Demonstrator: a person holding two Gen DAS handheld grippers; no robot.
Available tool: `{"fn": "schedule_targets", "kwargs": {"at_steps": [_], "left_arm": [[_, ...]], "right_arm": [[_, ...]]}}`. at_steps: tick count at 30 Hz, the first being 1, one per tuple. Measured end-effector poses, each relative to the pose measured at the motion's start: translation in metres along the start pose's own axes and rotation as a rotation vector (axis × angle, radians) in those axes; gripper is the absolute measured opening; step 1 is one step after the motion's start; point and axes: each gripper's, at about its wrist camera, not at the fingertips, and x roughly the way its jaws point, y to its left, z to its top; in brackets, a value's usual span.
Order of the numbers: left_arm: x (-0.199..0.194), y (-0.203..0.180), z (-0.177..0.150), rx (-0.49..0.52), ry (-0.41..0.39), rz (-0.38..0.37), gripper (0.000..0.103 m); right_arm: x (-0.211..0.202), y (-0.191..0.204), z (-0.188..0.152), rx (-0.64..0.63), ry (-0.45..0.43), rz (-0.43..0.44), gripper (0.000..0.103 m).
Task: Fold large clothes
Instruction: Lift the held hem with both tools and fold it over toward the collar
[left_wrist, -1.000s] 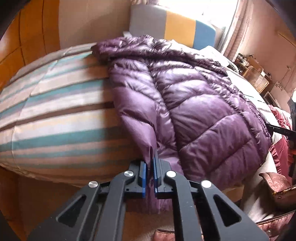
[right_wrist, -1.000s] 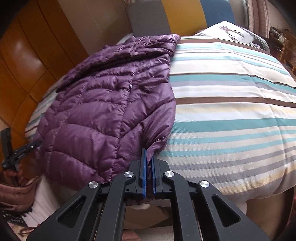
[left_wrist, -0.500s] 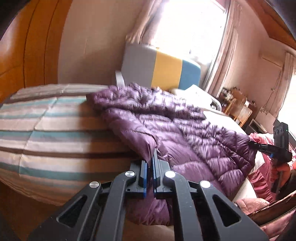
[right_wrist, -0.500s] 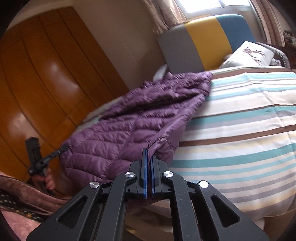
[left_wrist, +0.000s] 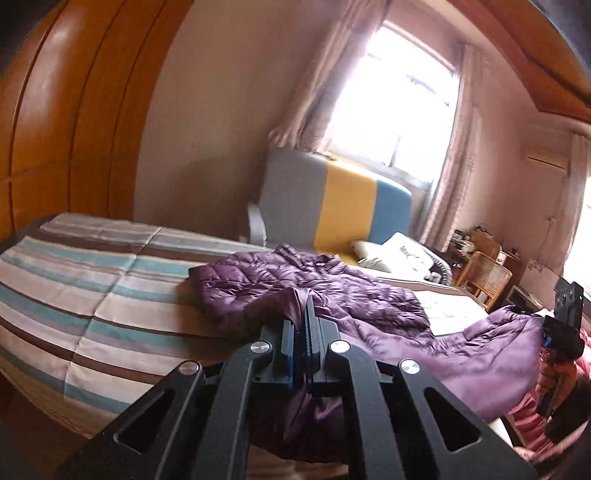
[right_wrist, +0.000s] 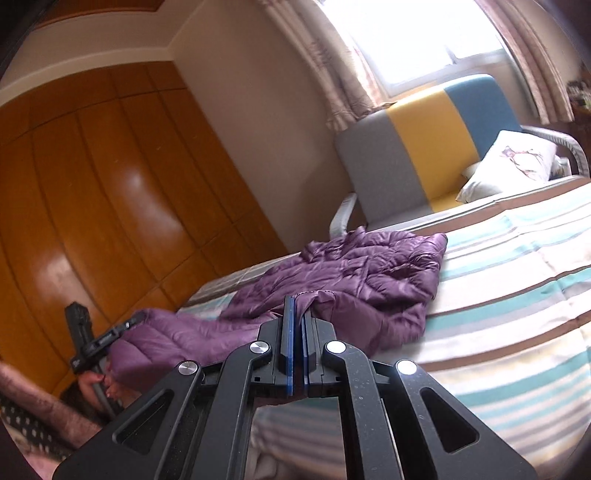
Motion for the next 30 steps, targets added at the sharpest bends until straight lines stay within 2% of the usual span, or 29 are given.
{"fn": "schedule_targets", "kwargs": {"at_steps": [5, 14, 25, 30], "left_arm": [[0.046, 0.014, 0.013, -0.040, 0.069, 0.031, 0.004], [0.116, 0.017, 0.035, -0.032, 0.115, 0.089, 0.004], [0.213, 0.043, 0.037, -0.036, 0.243, 0.176, 0.004], [0.251, 0.057, 0.032, -0.086, 0.302, 0.189, 0.005]], "right_arm": [[0.039, -0.013, 0.024, 0.019, 0.010, -0.061, 0.003], [0.112, -0.046, 0.056, 0.072, 0.041, -0.153, 0.003], [0.187, -0.101, 0.063, 0.146, 0.108, -0.275, 0.003], [0.213, -0.125, 0.057, 0.196, 0.132, -0.316, 0.003]]}}
